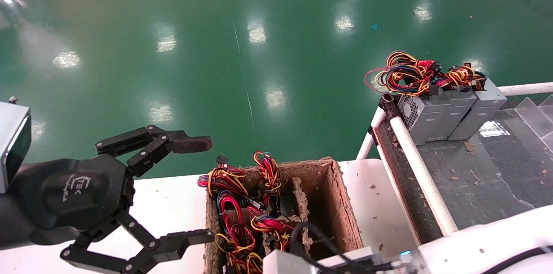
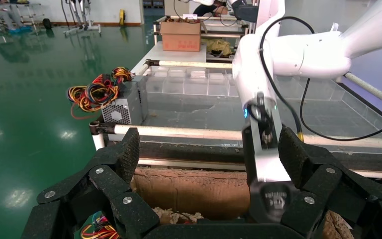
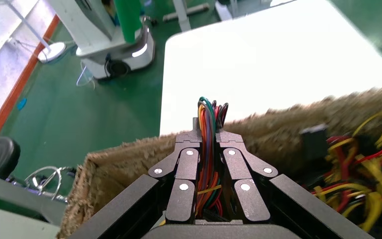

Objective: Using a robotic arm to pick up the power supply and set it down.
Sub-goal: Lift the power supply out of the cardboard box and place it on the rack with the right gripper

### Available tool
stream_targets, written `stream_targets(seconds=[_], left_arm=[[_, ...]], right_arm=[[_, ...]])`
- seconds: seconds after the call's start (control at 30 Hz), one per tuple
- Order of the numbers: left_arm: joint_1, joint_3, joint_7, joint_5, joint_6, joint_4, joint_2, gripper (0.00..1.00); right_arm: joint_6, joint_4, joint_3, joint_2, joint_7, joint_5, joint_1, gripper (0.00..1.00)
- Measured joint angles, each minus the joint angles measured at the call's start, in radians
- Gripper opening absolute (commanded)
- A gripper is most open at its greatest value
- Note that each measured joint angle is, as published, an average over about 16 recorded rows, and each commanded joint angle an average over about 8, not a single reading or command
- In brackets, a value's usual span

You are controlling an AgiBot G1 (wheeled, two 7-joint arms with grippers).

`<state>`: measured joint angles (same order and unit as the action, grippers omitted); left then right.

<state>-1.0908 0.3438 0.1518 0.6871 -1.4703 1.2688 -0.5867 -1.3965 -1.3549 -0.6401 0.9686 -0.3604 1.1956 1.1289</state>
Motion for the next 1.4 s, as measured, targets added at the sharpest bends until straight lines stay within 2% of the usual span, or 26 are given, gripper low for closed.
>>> stream_targets(seconds=[0.5,0.9,1.13,1.4], left_arm=[[0.000,0.000,0.000,0.000,0.000,0.000,0.000,1.00],[0.000,0.000,0.000,0.000,0.000,0.000,0.000,1.00],[0.000,0.001,0.000,0.000,0.000,0.000,0.000,1.00],[0.000,0.001,0.000,0.000,0.000,0.000,0.000,1.00]], right_arm=[[-0.010,-0.004,0.200,-0.141,0.147,-0.267,-0.036,0.00],[-0.012,-0.004,0.399,-0.293,0.271,-0.468,-0.070,0.00],[0.022,0.002,0.506,-0.402,0.332,-0.512,-0.092,0.00],[0.119,0.022,0.607,-0.509,0.398,-0.491,-0.157,0.00]])
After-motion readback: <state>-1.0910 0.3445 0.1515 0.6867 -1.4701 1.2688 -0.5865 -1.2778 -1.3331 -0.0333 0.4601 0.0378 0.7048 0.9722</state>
